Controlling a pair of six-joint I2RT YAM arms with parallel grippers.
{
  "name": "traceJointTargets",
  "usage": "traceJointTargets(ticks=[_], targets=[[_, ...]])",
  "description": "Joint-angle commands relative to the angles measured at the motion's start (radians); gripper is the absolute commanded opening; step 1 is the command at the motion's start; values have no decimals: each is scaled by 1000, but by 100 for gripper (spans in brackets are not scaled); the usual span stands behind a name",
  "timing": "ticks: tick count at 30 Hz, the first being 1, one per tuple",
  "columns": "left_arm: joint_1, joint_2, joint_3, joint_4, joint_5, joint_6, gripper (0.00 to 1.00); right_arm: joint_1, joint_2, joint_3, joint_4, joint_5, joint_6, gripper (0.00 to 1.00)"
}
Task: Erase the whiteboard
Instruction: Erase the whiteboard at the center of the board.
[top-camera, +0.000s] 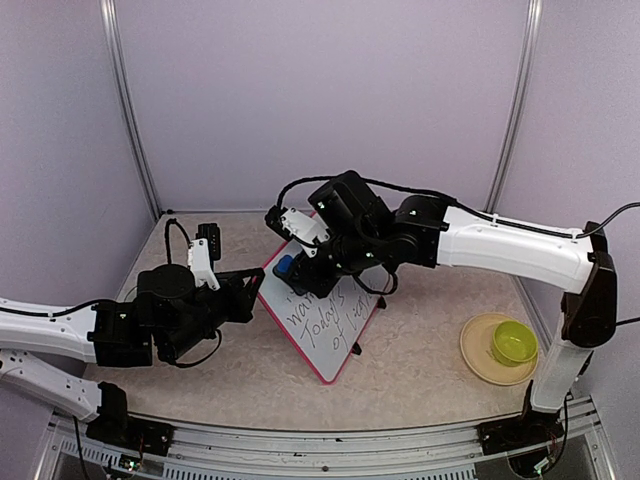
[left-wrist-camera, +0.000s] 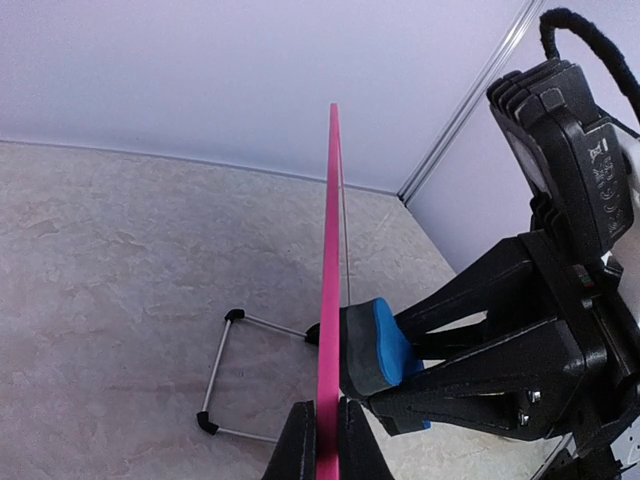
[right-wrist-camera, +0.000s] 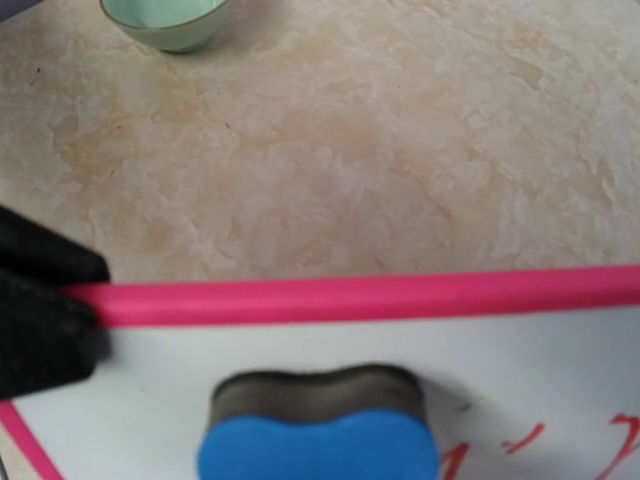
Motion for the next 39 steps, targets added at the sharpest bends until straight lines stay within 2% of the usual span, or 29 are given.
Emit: traceJointTargets(ticks=[1,17,25,34,39], targets=[[-18,-13,29,61,35,22,0,-12,46,18,19,-35,-6,0],[-18,-22,28,62,26,34,0,10,-60,-245,75,-86,39,0],[-19,-18,29,61,31,28,0,16,-55,-164,83,-79,30,0],[-23,-11,31,63,30,25,0,10,21,35,51,-21,2,0],[-24,-13,32,62,28,26,0,9,31,45,48,-43,1,0]])
